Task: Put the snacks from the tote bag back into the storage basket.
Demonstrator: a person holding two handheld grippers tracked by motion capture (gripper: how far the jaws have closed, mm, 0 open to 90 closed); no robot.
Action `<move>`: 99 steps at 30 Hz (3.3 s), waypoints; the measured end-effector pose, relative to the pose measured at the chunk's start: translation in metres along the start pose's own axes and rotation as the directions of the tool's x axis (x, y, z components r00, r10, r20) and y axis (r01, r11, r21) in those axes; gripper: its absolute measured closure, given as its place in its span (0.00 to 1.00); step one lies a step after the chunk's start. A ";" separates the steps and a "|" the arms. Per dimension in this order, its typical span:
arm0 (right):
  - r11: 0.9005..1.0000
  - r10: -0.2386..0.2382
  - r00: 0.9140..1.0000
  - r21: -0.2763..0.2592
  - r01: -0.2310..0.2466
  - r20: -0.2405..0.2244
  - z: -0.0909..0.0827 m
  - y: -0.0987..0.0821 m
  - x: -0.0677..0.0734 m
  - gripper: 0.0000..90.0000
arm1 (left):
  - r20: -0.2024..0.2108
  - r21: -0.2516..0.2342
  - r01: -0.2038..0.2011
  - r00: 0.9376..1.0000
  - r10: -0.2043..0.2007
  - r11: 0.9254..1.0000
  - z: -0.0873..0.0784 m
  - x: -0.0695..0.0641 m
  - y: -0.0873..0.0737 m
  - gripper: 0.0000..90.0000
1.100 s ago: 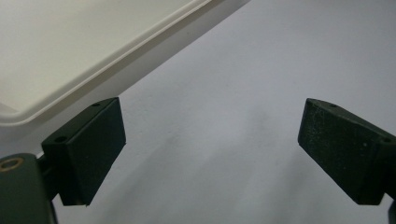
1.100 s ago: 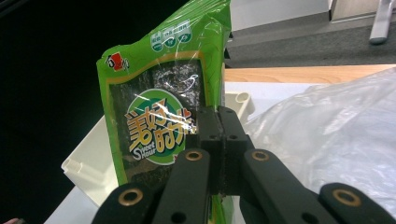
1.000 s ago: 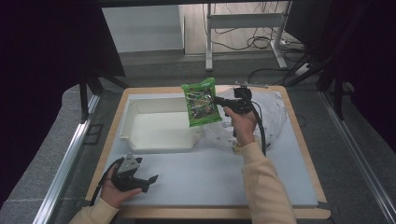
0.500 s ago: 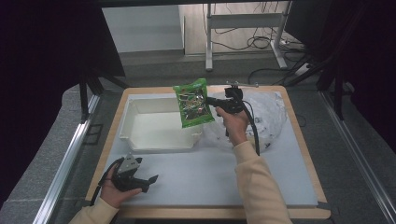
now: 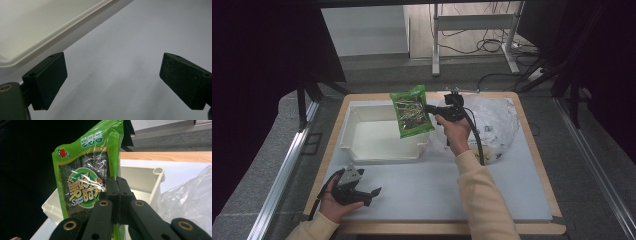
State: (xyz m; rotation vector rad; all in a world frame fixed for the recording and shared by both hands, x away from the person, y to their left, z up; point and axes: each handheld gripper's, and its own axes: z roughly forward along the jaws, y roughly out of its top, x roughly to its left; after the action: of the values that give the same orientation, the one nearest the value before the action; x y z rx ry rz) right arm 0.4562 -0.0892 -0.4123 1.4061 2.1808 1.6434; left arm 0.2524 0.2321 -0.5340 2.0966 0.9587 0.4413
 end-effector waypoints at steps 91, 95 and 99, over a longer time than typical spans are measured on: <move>0.989 0.016 1.000 0.145 -0.013 -0.022 0.144 -0.044 0.070 1.00 | 0.027 -0.013 0.013 1.000 -0.013 1.000 0.000 0.001 0.000 0.09; 0.989 0.025 1.000 0.149 -0.023 -0.014 0.150 -0.048 0.071 1.00 | 0.030 -0.014 0.012 0.999 -0.012 1.000 0.000 0.002 0.000 0.09; 0.987 0.029 1.000 0.161 -0.028 -0.001 0.158 -0.052 0.071 1.00 | 0.032 -0.017 0.013 0.999 -0.013 1.000 -0.001 0.002 0.000 0.09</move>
State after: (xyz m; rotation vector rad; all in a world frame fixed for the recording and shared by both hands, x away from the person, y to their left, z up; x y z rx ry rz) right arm 0.4681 0.0738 -0.4892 1.4809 2.3531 1.5087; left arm 0.2531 0.2340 -0.5328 2.0748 0.9463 0.4066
